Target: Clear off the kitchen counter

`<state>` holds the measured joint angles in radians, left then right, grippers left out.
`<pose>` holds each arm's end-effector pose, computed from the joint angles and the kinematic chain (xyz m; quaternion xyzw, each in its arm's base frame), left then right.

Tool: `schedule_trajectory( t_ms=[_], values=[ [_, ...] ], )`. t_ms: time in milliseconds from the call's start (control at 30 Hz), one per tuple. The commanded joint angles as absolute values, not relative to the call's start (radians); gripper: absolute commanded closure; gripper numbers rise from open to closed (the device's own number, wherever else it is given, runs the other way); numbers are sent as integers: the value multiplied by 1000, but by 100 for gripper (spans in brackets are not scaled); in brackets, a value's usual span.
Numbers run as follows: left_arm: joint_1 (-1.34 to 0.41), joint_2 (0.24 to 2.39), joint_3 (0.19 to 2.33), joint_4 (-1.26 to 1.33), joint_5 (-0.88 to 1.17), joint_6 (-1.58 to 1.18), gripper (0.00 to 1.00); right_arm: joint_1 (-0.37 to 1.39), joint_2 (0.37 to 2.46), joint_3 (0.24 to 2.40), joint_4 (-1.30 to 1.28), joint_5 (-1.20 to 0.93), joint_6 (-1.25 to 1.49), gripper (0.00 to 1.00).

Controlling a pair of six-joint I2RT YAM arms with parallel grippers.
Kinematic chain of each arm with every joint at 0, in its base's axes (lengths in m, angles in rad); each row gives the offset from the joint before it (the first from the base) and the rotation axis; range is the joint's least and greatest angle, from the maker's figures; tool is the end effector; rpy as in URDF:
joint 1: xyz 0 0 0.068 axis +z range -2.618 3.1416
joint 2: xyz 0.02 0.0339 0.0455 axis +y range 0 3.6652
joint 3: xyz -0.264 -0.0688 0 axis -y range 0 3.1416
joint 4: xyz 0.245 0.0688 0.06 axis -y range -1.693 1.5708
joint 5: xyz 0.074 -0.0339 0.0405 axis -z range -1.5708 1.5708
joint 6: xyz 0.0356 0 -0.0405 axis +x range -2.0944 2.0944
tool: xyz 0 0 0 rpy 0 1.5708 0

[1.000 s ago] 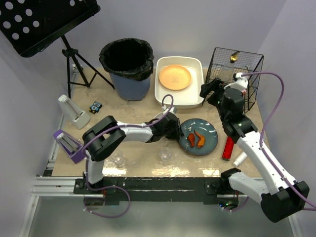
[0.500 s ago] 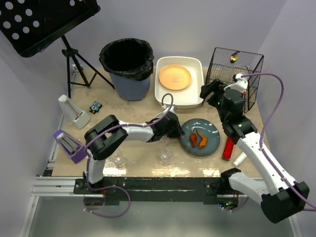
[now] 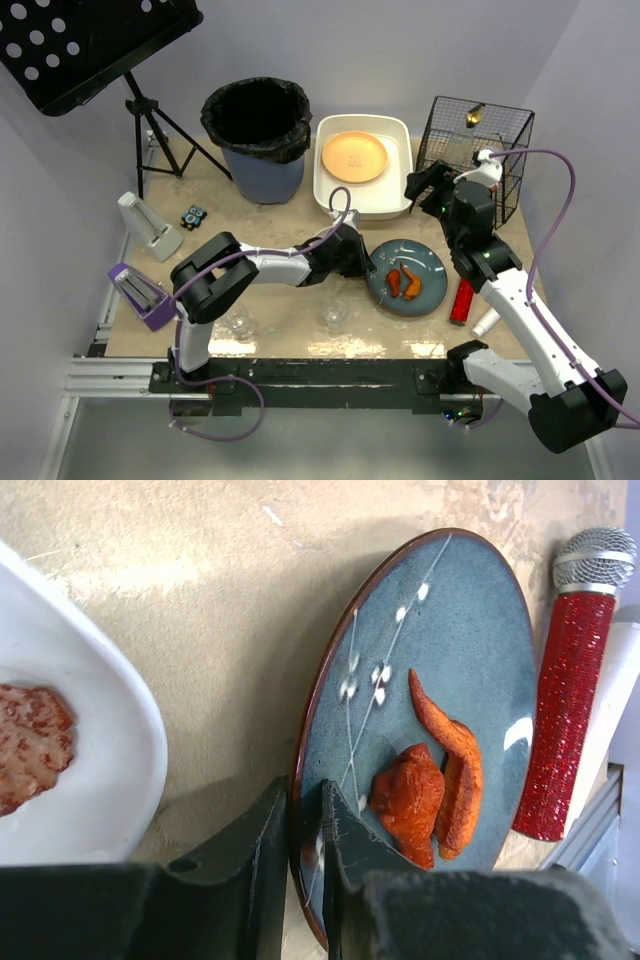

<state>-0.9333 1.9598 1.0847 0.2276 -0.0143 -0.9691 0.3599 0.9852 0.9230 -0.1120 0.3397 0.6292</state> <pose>0.2448 -0.3297 0.1421 -0.0192 0.8951 -0.3589 0.2639 0.2178 0.0693 0.3595 0.2090 0.7335 0.1868 0.6192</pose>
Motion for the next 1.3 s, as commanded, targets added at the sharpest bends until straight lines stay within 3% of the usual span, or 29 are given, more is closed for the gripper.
schedule_trajectory(
  t_ms=[0, 800, 1267],
  values=[
    [-920, 1905, 1078, 282, 75, -911, 100, 362, 962, 913, -80, 322, 647, 20],
    [-896, 1819, 1127, 242, 141, -856, 100, 362, 956, 899, -71, 321, 655, 20],
    [-900, 1928, 1081, 298, 153, -841, 100, 362, 959, 890, -74, 319, 658, 20]
  ],
)
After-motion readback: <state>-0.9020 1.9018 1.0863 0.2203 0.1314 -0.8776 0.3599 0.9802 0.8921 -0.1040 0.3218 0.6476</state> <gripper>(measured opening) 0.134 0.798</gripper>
